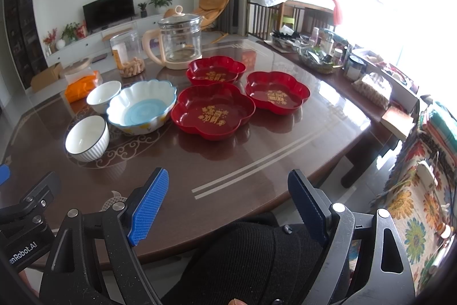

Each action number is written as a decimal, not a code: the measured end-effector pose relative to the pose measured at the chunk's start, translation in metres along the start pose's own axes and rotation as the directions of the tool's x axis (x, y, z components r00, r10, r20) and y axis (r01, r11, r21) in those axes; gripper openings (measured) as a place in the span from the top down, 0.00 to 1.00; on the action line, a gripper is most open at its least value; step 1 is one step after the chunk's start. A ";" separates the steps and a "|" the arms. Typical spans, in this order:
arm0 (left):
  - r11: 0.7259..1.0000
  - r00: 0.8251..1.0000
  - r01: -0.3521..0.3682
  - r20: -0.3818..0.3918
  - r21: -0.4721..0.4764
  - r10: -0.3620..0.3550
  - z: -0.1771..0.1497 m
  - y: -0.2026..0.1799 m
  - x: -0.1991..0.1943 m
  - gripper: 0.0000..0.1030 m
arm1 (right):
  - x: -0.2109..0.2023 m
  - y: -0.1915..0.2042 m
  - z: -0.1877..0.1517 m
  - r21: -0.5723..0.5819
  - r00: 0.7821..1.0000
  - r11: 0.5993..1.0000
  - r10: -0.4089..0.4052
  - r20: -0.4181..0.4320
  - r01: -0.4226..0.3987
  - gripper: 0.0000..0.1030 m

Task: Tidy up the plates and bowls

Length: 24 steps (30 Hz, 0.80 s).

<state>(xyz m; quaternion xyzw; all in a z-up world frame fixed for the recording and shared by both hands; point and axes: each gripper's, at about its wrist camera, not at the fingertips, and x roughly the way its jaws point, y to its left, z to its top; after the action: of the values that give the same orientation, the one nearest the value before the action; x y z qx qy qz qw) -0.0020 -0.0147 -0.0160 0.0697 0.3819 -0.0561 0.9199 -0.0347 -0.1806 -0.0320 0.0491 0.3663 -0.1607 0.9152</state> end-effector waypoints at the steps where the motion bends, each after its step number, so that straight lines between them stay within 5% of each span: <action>1: 1.000 1.000 0.000 -0.001 0.000 0.000 0.000 0.000 0.000 0.00 | 0.000 0.000 0.000 0.000 1.000 1.000 0.000 -0.001 0.000 0.15; 24: 1.000 1.000 0.002 -0.015 -0.009 -0.002 0.001 0.001 -0.002 0.00 | -0.001 0.002 0.000 -0.003 1.000 1.000 0.003 -0.001 -0.003 0.15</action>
<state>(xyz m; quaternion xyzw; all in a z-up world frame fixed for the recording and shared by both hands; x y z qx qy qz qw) -0.0025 -0.0135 -0.0143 0.0654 0.3892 -0.0545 0.9172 -0.0345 -0.1780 -0.0315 0.0482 0.3668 -0.1587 0.9154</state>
